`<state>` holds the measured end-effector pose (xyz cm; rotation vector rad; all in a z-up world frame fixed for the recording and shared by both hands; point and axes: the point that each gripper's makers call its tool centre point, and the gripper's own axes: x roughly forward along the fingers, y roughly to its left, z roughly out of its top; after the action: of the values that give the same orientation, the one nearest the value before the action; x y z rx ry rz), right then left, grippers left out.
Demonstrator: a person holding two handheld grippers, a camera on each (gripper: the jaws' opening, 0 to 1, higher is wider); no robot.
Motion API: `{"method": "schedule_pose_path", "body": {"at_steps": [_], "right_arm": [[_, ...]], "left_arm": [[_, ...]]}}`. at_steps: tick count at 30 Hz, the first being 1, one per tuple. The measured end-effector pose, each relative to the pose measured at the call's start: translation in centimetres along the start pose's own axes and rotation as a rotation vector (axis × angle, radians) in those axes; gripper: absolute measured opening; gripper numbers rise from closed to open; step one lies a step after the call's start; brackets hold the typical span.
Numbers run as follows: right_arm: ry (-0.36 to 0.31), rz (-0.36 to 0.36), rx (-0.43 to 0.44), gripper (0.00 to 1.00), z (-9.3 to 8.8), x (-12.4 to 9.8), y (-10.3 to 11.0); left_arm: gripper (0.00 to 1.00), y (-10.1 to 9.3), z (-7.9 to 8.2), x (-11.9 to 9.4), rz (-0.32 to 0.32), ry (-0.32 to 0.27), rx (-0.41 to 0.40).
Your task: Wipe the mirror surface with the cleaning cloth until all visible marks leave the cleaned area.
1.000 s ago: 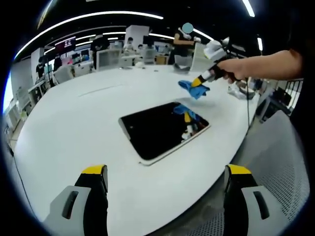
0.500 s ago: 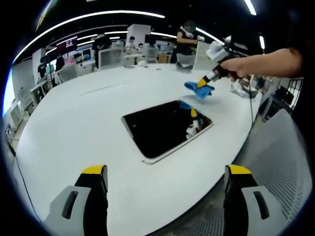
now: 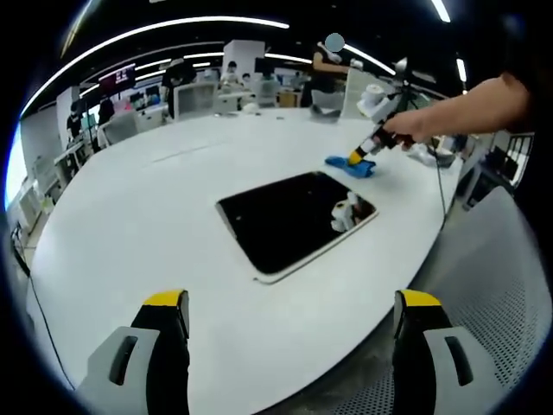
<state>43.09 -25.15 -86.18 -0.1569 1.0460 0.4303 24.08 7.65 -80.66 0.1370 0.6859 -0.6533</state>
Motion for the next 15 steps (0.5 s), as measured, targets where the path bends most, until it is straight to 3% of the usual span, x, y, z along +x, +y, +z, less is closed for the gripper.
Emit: {"method": "schedule_pose_path", "body": {"at_steps": [5,15], "right_arm": [[-0.014,0.009,-0.066,0.02,-0.06,-0.12,0.23],[-0.025,0.059,-0.092,0.05,-0.03,-0.05,0.43]], "left_arm": [[0.99,0.04,-0.08,-0.01,0.003,0.005,0.002],[0.99,0.17,-0.20,-0.02,0.010,0.013,0.012]]}}
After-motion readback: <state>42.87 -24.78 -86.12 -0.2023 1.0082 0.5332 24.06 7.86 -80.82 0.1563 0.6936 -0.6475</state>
